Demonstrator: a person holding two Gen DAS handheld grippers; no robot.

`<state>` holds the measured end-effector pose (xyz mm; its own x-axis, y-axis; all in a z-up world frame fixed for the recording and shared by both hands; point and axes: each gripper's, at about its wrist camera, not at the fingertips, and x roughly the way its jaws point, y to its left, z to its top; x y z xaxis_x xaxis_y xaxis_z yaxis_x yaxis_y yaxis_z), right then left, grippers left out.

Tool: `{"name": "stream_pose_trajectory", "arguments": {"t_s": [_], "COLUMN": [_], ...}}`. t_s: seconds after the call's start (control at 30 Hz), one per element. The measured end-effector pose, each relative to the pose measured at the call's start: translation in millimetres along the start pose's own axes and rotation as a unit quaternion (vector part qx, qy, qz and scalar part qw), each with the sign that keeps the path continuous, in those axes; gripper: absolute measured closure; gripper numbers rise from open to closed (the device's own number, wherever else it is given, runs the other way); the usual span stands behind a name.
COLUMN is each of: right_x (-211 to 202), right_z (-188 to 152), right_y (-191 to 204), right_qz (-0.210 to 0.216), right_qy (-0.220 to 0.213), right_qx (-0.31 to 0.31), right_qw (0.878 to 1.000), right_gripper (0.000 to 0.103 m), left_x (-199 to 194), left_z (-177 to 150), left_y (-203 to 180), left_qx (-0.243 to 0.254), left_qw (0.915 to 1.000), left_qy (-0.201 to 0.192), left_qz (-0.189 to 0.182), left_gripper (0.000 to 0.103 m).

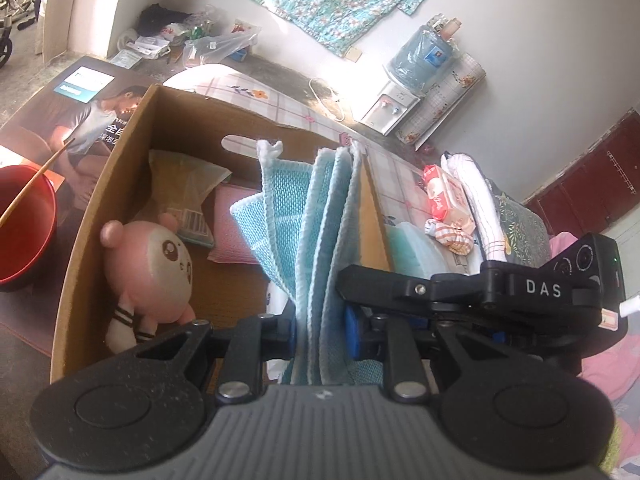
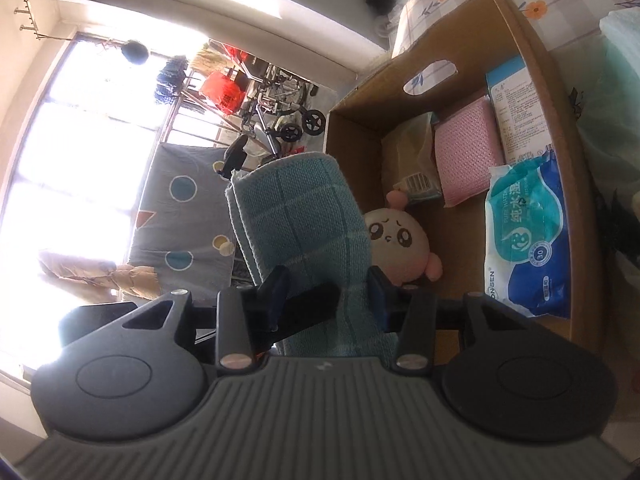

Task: Organize soft objects
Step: 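Carry the folded towel with both grippers over the cardboard box, then lower the towel into the box beside the plush toy and open both grippers, then move both grippers back to the bed toward the white yogurt cup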

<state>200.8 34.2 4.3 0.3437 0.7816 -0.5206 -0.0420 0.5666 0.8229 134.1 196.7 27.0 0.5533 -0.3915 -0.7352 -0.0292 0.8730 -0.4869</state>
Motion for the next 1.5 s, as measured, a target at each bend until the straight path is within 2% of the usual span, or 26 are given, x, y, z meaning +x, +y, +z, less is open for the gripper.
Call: {"name": "stream_pose_trajectory", "arguments": {"t_s": [0.1, 0.23, 0.3, 0.37, 0.43, 0.53, 0.67, 0.77, 0.83, 1.0, 1.1, 1.3, 1.5], "right_x": [29, 62, 74, 78, 78, 72, 56, 41, 27, -19, -58, -134, -187], "right_z": [4, 13, 15, 15, 16, 18, 19, 18, 13, -5, -21, -49, -74], "right_y": [-15, -39, -52, -61, -62, -58, -54, -52, -52, -48, -44, -59, -104], "right_qz": [-0.028, -0.100, -0.116, -0.121, -0.120, -0.117, -0.105, -0.086, -0.069, -0.019, 0.005, 0.003, -0.016], "right_qy": [0.005, -0.005, 0.003, 0.007, 0.003, -0.007, -0.024, -0.039, -0.050, -0.092, -0.140, -0.231, -0.286], "right_qx": [0.020, 0.010, 0.018, 0.022, 0.015, 0.001, -0.007, -0.009, -0.006, -0.009, -0.026, -0.036, -0.010], "right_qw": [0.999, 0.995, 0.993, 0.992, 0.993, 0.993, 0.994, 0.996, 0.996, 0.996, 0.990, 0.972, 0.958], "right_gripper": [0.060, 0.060, 0.060, 0.059, 0.058, 0.056, 0.054, 0.051, 0.049, 0.039, 0.031, 0.025, 0.024], "left_x": [25, 78, 93, 101, 100, 91, 76, 62, 57, 37, 25, 15, 33], "left_z": [8, 16, 17, 17, 18, 16, 14, 13, 11, 1, -8, -27, -38], "left_y": [20, 42, 48, 51, 54, 49, 40, 28, 18, -18, -38, -83, -133], "left_qx": [-0.004, 0.002, 0.004, 0.002, -0.001, 0.004, 0.012, 0.024, 0.031, 0.069, 0.085, 0.126, 0.178], "left_qw": [0.9993, 0.9927, 0.9885, 0.9865, 0.9878, 0.9897, 0.9915, 0.9920, 0.9921, 0.9917, 0.9914, 0.9883, 0.9815], "left_qy": [0.024, 0.084, 0.104, 0.115, 0.106, 0.087, 0.059, 0.038, 0.029, 0.007, -0.021, -0.054, -0.043], "left_qz": [0.028, 0.087, 0.110, 0.117, 0.114, 0.114, 0.115, 0.118, 0.118, 0.109, 0.098, 0.068, 0.056], "left_gripper": [0.078, 0.075, 0.075, 0.075, 0.074, 0.062, 0.051, 0.038, 0.025, 0.015, 0.012, 0.011, 0.011]}}
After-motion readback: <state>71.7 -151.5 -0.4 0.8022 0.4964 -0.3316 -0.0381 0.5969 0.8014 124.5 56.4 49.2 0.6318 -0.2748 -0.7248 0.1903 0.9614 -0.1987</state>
